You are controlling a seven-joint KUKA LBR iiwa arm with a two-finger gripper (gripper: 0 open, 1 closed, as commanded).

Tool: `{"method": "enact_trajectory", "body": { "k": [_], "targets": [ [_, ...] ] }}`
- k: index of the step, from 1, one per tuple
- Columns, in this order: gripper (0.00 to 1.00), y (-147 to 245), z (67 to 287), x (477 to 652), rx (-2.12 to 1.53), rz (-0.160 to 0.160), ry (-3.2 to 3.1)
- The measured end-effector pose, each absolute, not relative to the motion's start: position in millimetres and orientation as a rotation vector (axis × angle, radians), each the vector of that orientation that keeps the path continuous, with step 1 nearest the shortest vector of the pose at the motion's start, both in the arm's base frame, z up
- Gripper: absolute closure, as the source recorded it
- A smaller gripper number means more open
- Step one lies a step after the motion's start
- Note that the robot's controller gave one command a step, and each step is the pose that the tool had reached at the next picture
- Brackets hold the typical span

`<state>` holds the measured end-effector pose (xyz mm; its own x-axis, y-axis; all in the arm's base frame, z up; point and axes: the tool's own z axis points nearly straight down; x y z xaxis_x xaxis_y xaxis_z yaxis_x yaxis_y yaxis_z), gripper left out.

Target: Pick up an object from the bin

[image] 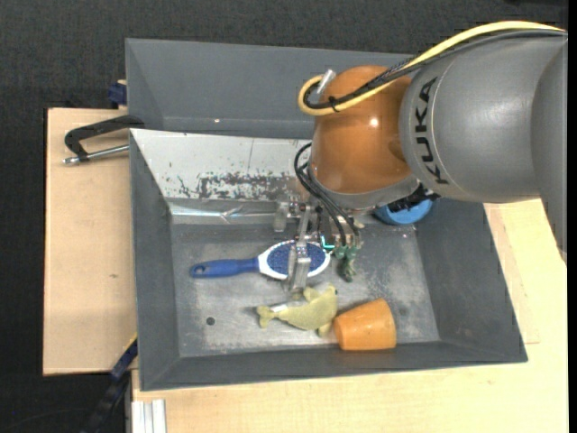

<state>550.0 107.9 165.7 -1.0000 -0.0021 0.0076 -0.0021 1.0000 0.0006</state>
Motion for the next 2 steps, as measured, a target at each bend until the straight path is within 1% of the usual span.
{"method": "enact_trajectory", "body": {
  "k": [1,2],
  "targets": [
    [0.0,78.7,67.6,567.1,0.273,0.0,-3.125],
    [1.0,79.8,70.4,568.1,0.274,-0.002,-3.129]
  ]
}}
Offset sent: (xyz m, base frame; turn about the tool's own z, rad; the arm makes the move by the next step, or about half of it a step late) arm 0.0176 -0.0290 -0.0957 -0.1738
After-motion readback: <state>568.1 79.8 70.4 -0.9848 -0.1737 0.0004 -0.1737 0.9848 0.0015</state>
